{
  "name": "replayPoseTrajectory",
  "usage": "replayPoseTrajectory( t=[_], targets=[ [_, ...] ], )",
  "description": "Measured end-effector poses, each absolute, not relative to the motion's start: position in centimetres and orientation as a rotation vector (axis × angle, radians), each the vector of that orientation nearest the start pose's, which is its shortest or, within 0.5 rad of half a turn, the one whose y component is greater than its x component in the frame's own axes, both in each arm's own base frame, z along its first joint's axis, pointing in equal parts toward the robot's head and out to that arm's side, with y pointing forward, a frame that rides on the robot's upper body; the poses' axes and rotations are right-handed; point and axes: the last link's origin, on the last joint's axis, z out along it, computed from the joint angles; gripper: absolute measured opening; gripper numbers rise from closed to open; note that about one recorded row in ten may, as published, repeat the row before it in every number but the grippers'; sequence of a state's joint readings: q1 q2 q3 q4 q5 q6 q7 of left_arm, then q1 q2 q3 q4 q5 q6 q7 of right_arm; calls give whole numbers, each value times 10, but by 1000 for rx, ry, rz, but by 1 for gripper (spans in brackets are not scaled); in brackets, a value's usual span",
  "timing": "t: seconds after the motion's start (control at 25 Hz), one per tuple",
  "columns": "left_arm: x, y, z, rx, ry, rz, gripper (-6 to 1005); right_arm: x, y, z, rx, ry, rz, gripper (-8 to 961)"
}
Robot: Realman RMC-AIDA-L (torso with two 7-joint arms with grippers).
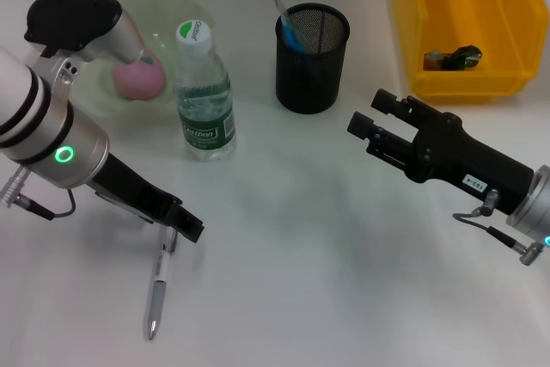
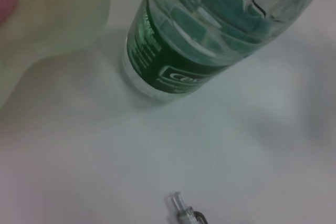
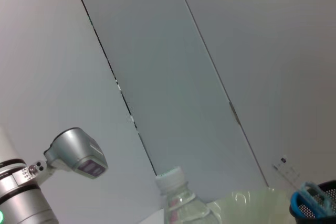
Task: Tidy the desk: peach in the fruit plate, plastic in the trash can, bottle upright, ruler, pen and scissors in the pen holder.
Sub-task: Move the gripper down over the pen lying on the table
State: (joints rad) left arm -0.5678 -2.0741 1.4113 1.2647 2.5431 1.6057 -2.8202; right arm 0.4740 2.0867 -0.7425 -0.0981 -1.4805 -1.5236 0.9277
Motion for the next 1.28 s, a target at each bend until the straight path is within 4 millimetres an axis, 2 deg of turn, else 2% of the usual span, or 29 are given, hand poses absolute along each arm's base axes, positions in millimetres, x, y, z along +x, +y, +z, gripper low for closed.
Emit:
replayPoseTrajectory(
  t=[0.44, 1.28],
  targets=[
    [-202, 336, -24, -2465, -1413, 570, 754, 275, 285, -57, -2310, 781, 1178, 688],
    [-203, 342, -26, -2446, -1399, 607, 755, 276, 287, -57, -2300, 790, 1168, 688]
  ],
)
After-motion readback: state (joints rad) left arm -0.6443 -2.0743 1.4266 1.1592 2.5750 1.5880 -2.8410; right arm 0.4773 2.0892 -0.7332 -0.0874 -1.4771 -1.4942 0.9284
